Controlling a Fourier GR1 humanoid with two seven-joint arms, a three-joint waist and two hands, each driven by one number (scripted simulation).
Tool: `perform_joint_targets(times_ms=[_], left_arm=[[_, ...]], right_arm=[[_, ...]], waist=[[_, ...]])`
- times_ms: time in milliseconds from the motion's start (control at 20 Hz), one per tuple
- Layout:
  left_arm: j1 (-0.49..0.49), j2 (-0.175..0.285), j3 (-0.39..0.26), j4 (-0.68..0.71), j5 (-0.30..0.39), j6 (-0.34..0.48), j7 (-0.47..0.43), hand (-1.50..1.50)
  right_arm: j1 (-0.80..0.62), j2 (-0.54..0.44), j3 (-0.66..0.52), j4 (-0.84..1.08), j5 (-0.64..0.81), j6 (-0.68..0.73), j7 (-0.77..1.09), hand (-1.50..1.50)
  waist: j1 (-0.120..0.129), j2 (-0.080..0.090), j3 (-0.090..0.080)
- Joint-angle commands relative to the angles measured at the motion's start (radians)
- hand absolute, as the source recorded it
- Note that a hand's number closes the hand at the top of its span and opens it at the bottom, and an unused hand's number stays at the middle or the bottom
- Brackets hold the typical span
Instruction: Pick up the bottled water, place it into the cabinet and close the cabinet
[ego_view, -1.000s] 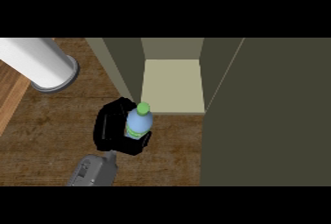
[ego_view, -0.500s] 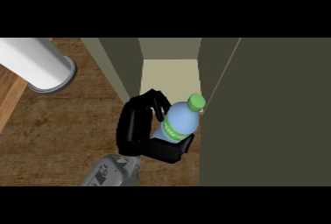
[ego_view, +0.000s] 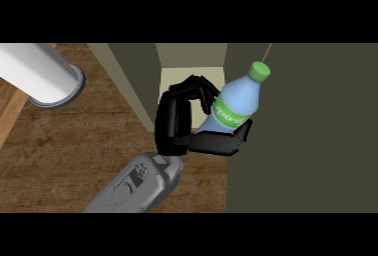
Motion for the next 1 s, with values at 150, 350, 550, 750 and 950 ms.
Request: perform_joint_targets(times_ms=[150,350,550,750,950], left_arm=[[-0.128,0.000,0.043,0.210,0.031,0.024,-0.033,1.50],[-0.225,0.000,0.070,0.299,0.036,0.030,-0.010,1.50],[-0.217,0.000,0.088,0.397,0.056,-0.022,-0.071,1.50],[-0.267,0.000,0.061,0.495,0.080,0.026,-0.098,1.50],[-0.253,0.000,0.156,0.612,0.139,-0.060,-0.216,1.50]], right_arm=[[0.053,0.042,0.017,-0.126,-0.040,0.013,0.032,-1.50],[0.001,0.003,-0.052,-0.060,-0.111,0.014,0.042,-1.50],[0.033,-0.012,-0.108,-0.103,-0.159,0.029,0.051,-1.50],[-0.021,-0.051,-0.148,-0.023,-0.202,0.046,0.045,-1.50],[0.029,-0.002,-0.088,-0.068,-0.155,0.066,0.028,-1.50]], waist=[[-0.012,0.002,0.000],[-0.003,0.002,0.000],[-0.003,0.002,0.000],[-0.009,0.005,0.000],[-0.025,0.010,-0.001]])
